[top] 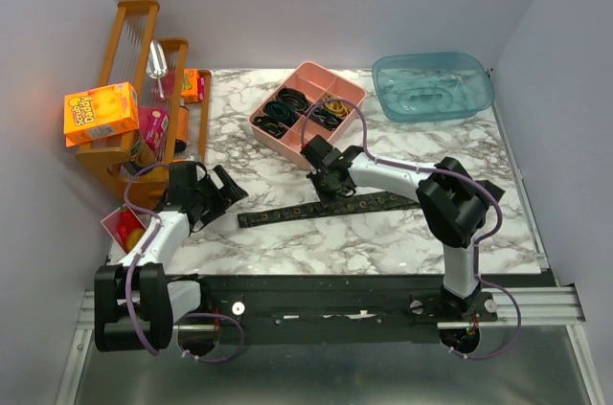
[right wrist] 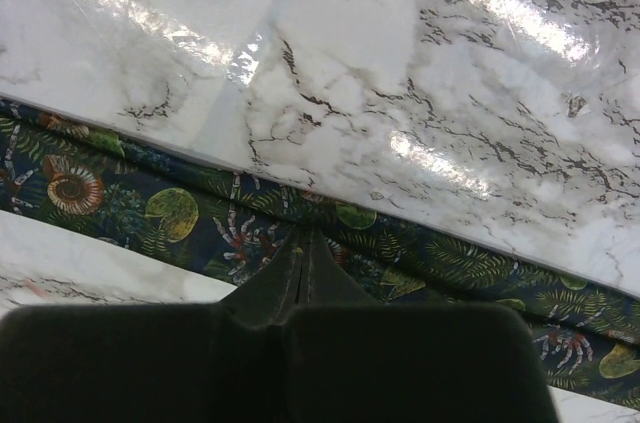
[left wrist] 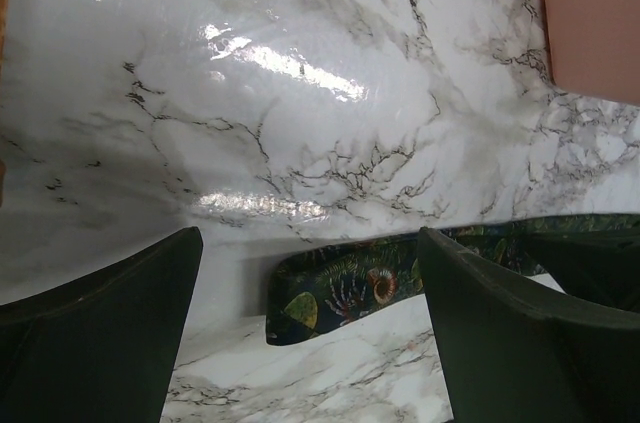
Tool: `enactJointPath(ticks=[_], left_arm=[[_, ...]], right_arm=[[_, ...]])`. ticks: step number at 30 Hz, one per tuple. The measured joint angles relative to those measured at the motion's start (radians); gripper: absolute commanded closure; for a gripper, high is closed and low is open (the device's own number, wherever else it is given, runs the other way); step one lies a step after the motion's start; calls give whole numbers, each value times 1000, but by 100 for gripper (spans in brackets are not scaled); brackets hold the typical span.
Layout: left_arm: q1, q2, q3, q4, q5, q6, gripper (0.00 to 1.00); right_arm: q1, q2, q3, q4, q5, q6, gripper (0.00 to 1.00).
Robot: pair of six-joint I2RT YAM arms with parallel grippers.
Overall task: Roll the ties
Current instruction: Roll the tie at the center of the board.
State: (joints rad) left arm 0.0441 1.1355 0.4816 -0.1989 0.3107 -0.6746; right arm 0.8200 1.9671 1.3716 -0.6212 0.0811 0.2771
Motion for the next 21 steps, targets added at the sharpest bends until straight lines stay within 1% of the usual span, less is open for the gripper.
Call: enactJointPath(ticks=[5, 11, 14, 16, 21], left_arm=[[0, 0, -15, 27, 28, 1, 10], [-16, 35, -25, 52, 68, 1, 12], [-30, 50, -31, 68, 80, -1, 17], [-34, 64, -31, 87, 92, -3, 24], [-69, 106, -34, 142, 111, -15, 30]], right_arm=[[-24, -8, -17, 1, -5, 24, 99], [-85, -27, -42, -2, -9, 36, 99], [-99, -37, -55, -2, -9, 36, 99], [-102, -41, -59, -4, -9, 36, 99], [-102, -45, -60, -8, -9, 35, 99]])
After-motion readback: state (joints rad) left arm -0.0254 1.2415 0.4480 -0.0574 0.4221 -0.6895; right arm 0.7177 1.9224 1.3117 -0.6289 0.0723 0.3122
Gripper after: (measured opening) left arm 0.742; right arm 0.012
